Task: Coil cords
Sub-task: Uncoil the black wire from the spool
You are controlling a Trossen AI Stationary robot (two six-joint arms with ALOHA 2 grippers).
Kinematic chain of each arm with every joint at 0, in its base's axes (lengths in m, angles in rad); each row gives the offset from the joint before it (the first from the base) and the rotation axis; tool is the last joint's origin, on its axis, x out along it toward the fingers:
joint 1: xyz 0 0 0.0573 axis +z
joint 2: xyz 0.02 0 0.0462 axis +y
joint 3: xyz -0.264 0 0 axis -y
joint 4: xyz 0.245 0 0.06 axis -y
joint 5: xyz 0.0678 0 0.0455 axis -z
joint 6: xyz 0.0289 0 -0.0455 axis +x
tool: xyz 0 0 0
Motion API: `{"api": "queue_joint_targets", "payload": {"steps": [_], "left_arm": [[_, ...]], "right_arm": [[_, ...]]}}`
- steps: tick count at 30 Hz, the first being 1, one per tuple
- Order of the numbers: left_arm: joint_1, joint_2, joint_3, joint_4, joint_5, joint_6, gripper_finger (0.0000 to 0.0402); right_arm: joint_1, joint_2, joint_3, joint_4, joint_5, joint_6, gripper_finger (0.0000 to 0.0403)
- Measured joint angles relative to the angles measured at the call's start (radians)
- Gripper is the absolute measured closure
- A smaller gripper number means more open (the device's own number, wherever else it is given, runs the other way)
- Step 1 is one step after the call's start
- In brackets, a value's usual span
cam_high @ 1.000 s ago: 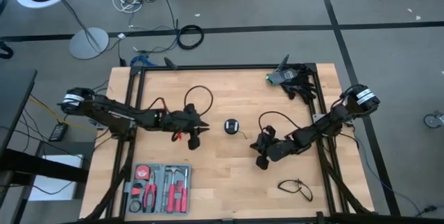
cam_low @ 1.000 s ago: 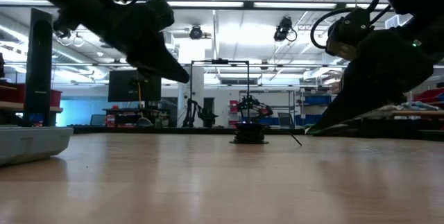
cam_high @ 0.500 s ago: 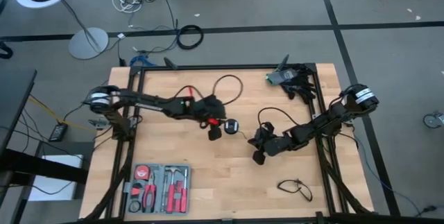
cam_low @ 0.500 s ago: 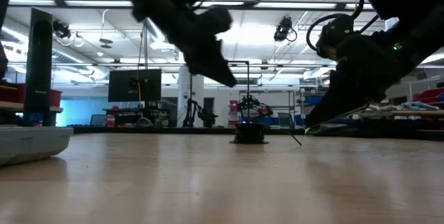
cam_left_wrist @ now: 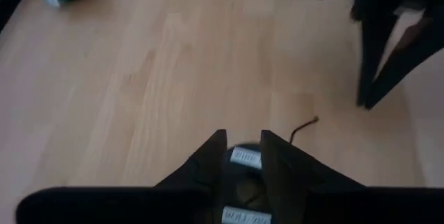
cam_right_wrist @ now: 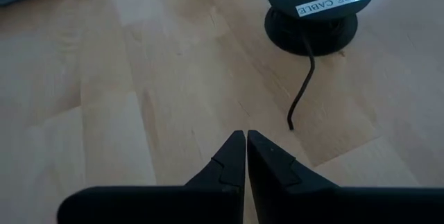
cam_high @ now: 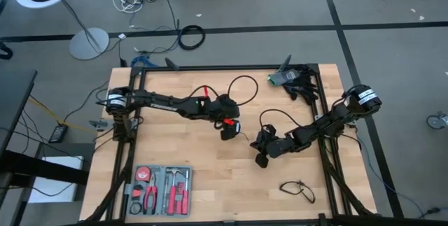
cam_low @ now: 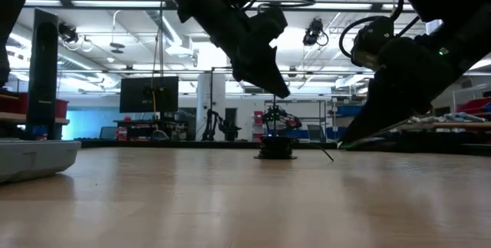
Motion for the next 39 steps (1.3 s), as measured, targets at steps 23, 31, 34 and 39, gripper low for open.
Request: {"api": "queue_joint_targets", "payload": {"steps": [23,31,34,39], "left_arm": [[-0.006,0.000,-0.010,-0.084,-0.213,-0.050,0.0090],[-0.004,0.000,-0.010,-0.093,-0.150,-0.088,0.0093],[0.003,0.000,-0.010,-0.093,-0.122,-0.091,0.0094],[0.007,0.000,-0.010,-0.103,-0.115,-0.091,0.0094]], "right_arm": [[0.000,0.000,0.000,0.005,-0.009,0.000,0.0385],[0.000,0.000,0.000,0.006,-0.009,0.000,0.0385],[0.000,0.000,0.000,0.006,-0.009,0.000,0.0387],[0.000,0.000,0.000,0.007,-0.010,0.001,0.0386]]}}
